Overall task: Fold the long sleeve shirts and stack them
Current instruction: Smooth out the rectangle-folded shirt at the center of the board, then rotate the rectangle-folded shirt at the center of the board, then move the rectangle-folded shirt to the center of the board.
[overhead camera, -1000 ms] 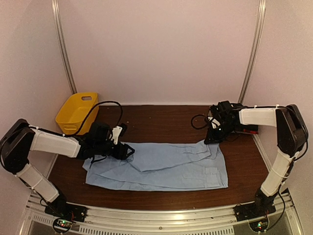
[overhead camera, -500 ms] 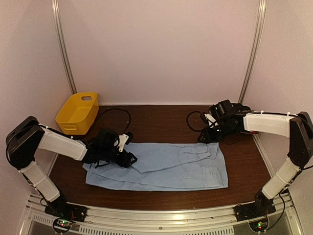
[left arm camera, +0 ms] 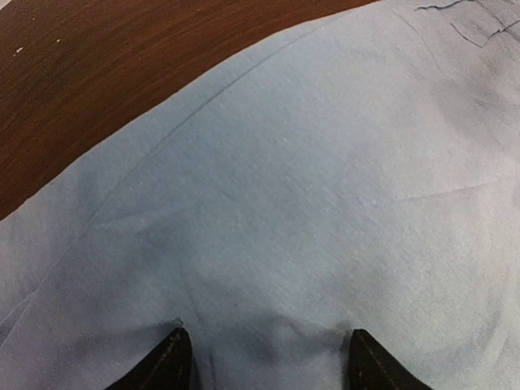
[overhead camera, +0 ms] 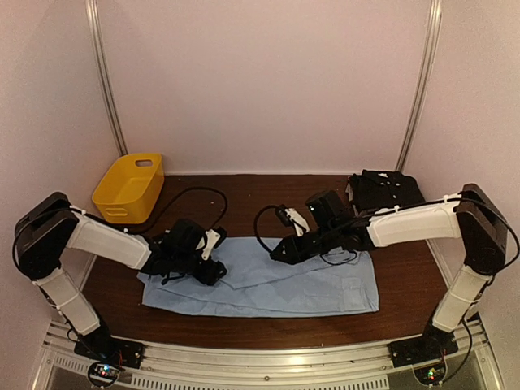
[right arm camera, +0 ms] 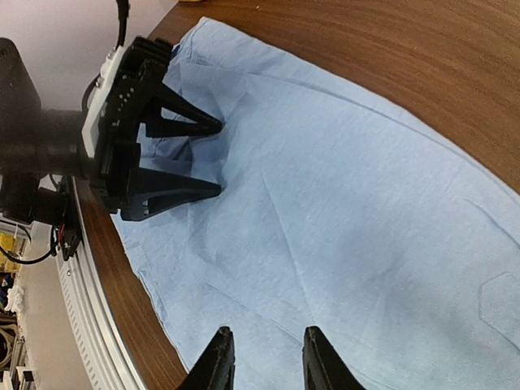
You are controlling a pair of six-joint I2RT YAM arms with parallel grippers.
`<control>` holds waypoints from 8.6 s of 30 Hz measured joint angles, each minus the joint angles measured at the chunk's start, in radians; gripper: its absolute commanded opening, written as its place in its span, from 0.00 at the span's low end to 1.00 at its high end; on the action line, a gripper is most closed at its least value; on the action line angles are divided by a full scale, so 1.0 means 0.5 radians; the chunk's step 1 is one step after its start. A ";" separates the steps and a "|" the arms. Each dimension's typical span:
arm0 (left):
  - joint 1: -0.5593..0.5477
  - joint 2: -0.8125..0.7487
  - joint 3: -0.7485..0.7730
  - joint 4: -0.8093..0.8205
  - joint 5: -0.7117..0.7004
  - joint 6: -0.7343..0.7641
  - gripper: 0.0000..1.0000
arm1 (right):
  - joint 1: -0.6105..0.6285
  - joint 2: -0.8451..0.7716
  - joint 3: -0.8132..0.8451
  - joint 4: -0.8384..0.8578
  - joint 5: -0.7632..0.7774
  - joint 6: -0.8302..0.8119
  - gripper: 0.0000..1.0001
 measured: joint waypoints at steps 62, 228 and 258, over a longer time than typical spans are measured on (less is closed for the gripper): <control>0.478 -0.774 -0.368 -0.192 0.188 -0.708 0.71 | 0.175 0.019 -0.153 -0.046 0.510 0.026 0.33; 0.547 0.439 0.883 -0.184 0.341 -0.249 0.64 | 0.226 0.465 0.166 0.856 0.626 0.347 0.52; 0.549 0.912 1.162 -0.080 0.713 -0.346 0.58 | -0.342 1.070 0.681 0.662 0.446 0.472 0.45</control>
